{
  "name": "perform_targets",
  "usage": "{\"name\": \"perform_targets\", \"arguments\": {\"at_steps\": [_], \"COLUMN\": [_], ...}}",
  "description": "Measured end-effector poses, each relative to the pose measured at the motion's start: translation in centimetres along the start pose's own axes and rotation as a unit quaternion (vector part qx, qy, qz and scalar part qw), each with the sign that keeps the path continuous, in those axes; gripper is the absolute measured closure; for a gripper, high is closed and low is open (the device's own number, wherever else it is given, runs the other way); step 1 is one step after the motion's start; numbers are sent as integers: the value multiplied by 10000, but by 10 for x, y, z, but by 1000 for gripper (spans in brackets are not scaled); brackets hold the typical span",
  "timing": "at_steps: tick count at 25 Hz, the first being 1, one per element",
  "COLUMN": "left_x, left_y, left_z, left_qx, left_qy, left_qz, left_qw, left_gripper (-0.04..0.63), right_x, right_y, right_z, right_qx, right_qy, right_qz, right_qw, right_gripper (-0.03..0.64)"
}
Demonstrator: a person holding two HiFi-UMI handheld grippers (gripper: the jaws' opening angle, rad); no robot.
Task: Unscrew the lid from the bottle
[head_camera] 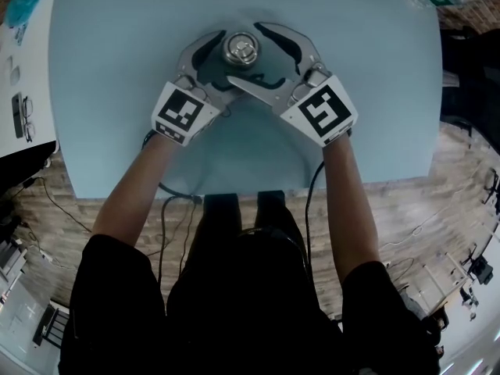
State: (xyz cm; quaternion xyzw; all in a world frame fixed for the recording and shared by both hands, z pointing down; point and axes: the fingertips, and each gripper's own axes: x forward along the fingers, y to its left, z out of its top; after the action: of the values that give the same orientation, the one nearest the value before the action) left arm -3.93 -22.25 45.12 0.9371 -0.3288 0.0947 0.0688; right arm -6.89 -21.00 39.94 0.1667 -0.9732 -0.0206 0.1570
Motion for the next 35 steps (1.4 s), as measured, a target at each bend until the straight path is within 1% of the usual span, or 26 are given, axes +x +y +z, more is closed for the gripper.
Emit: {"name": "perform_targets", "arguments": {"at_steps": [9, 13, 16, 24, 32, 35], "left_x": [-9, -11, -14, -19, -13, -12], "left_y": [5, 2, 2, 8, 4, 5], "left_z": [0, -1, 0, 1, -1, -2], "left_qx": [-209, -229, -296, -448, -514, -572], "left_qy": [-116, -145, -199, -331, -360, -378], "left_qz": [551, 705, 942, 1456, 1684, 1832], "left_qw": [9982, 9971, 9949, 9878, 9837, 9807], "left_gripper": [161, 166, 166, 178, 192, 193], "right_x": [-8, -12, -14, -9, -3, -1], "right_y": [6, 4, 0, 0, -4, -5], "right_z": [9, 8, 10, 6, -1, -3], "right_qx": [229, 397, 493, 619, 649, 649], "right_qy": [-272, -319, -354, -219, 20, 115], "right_qz": [-452, -719, -968, -1352, -1596, -1674], "right_qw": [9983, 9961, 9935, 9886, 9850, 9837], "right_gripper": [249, 268, 268, 289, 295, 296]}}
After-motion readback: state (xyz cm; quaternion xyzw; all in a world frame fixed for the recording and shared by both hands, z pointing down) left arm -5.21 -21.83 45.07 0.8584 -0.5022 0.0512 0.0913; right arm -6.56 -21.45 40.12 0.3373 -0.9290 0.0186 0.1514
